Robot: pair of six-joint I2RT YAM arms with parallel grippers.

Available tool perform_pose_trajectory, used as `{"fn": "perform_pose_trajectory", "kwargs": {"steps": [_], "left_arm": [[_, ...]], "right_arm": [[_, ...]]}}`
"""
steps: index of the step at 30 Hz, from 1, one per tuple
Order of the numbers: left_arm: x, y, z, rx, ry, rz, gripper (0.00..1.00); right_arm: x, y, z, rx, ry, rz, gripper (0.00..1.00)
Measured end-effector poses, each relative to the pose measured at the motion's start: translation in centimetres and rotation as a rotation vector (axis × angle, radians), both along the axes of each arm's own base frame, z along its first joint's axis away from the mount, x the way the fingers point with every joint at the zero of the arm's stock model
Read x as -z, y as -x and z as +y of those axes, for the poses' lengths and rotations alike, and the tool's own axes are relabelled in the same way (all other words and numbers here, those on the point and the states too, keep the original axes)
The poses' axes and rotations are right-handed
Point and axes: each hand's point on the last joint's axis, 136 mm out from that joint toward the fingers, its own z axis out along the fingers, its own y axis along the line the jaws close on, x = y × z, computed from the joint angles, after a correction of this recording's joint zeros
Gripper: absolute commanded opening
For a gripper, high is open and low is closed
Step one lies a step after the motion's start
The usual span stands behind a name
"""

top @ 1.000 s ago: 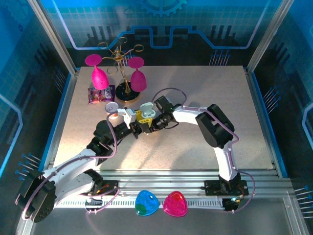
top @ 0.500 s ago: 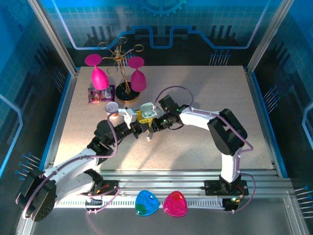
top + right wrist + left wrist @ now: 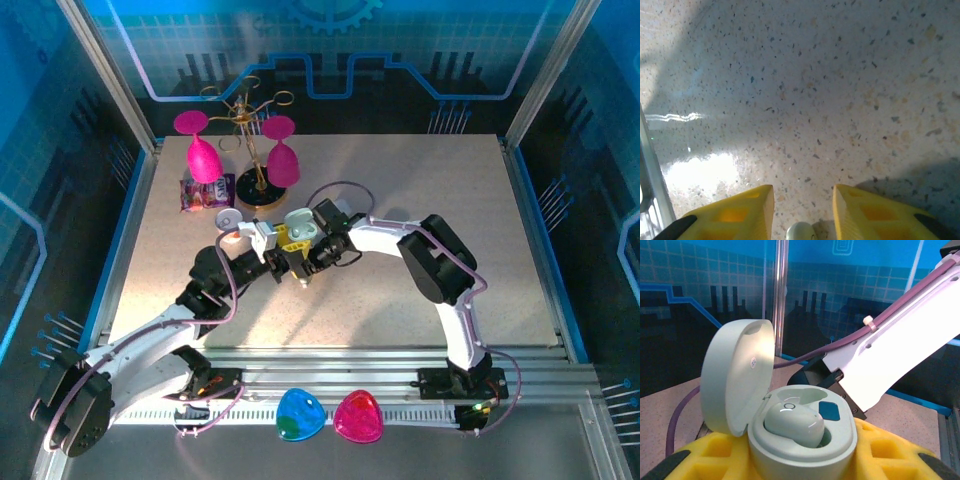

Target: Insert the wireless bluetooth earbuds into the charging case

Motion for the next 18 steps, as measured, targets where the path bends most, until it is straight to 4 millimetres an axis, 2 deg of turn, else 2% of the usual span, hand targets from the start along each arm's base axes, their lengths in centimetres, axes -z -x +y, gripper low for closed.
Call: {"fn": "perform_pose_trajectory", "kwargs": {"steps": [18], "left_arm": [[0.1, -0.1, 0.0, 0.000, -0.001, 0.004, 0.27]], "right_arm": [[0.1, 1.9, -0.7, -0.028, -0.029, 0.019, 0.30]]}}
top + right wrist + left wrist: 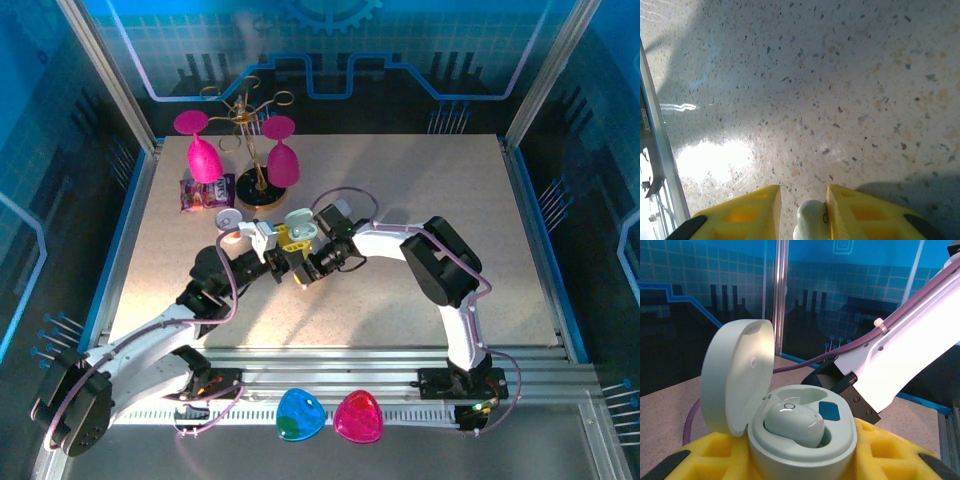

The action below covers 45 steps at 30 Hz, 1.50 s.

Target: Insert the wireless bluetooth earbuds into the charging case

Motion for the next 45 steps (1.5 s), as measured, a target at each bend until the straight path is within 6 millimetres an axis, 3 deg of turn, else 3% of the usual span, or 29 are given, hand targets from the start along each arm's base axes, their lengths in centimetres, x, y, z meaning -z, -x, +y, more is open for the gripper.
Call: {"fn": "perform_pose_trajectory", "kwargs": {"steps": [11, 27, 36, 45], "left_arm": [[0.0, 0.0, 0.0, 0.000, 0.000, 0.000, 0.27], [0.0, 0.0, 0.0, 0.000, 0.000, 0.000, 0.27], [0.0, 0.0, 0.0, 0.000, 0.000, 0.000, 0.27], [0.0, -0.1, 0.0, -0.004, 0.000, 0.001, 0.27]], "right_arm": [[-0.2, 1.0, -0.4, -0.004, -0.004, 0.021, 0.33], [0.0, 2.6, -0.6, -0.034, 0.016, 0.029, 0.31], [0.3, 2.9, -0.8, -0.052, 0.048, 0.003, 0.22], [-0.1, 2.6, -1.5, -0.035, 0.092, -0.044, 0.20]]}}
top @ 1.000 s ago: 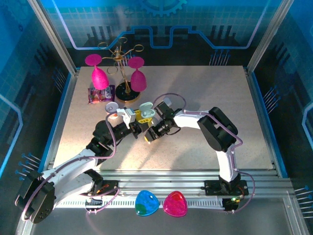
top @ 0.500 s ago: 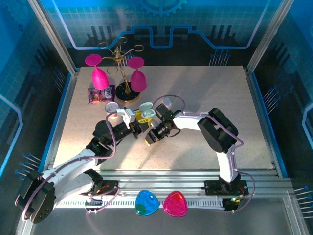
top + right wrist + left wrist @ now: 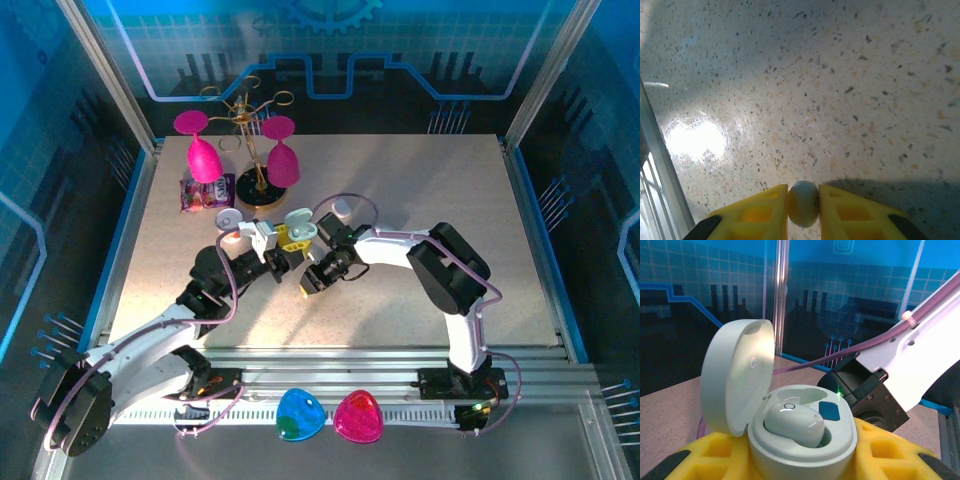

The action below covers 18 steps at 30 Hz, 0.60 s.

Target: Insert the wireless bluetooth earbuds into the charging case

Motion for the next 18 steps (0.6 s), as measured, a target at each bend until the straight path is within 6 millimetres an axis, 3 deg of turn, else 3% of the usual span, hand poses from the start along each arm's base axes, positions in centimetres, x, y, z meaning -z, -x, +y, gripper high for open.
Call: {"fn": "perform_pose_trajectory", "kwargs": {"steps": [5, 11, 18], "left_arm": [[0.0, -0.3, 0.2, -0.019, 0.001, 0.001, 0.27], [0.5, -0.8, 0.4, -0.047, -0.007, 0.013, 0.27], [2.1, -1.5, 0.1, -0.055, -0.043, 0.041, 0.27]], "right_arm": [[-2.2, -0.3, -1.3, 0.041, 0.014, -0.084, 0.20], [-6.0, -1.1, -4.5, 0.147, 0.031, -0.219, 0.20], [-12.8, -1.8, -7.8, 0.254, 0.021, -0.417, 0.19]]}}
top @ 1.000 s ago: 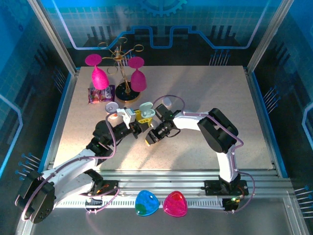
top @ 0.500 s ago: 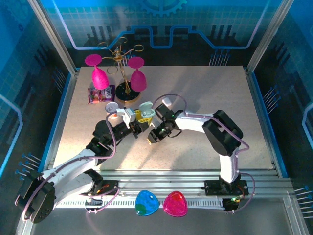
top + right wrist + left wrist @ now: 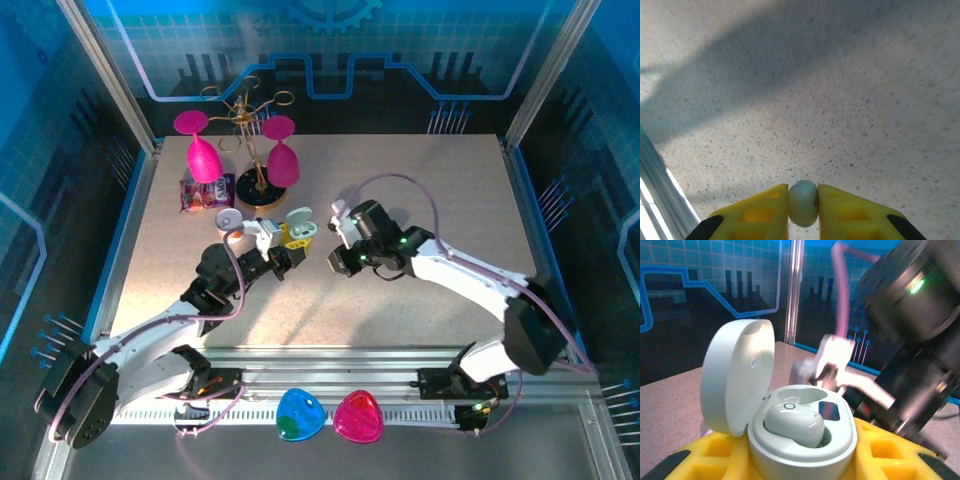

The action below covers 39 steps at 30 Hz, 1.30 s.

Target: Insert the wireless bluetooth earbuds into the charging case

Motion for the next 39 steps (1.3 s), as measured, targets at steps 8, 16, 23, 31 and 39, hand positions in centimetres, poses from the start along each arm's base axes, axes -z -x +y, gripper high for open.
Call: {"fn": "perform_pose_trajectory", "kwargs": {"steps": [8, 16, 23, 31, 39], "left_arm": [[2.5, -0.8, -0.5, 0.000, -0.040, 0.062, 0.26], [3.3, -0.9, -0.9, 0.017, -0.051, 0.081, 0.26], [3.3, -0.4, -1.3, 0.055, -0.053, 0.079, 0.26], [3.3, 0.0, -1.5, 0.079, -0.051, 0.078, 0.26], [3.2, 0.2, -1.7, 0.099, -0.045, 0.079, 0.26]], "right_arm": [[-7.1, 0.3, -0.6, 0.009, -0.008, -0.159, 0.19], [-11.2, 0.1, 1.2, -0.042, -0.023, -0.255, 0.19], [-11.4, -0.7, 2.3, -0.066, -0.006, -0.268, 0.20], [-10.7, -0.7, 2.4, -0.075, 0.013, -0.256, 0.20], [-10.5, -0.6, 2.6, -0.083, 0.010, -0.248, 0.19]]}}
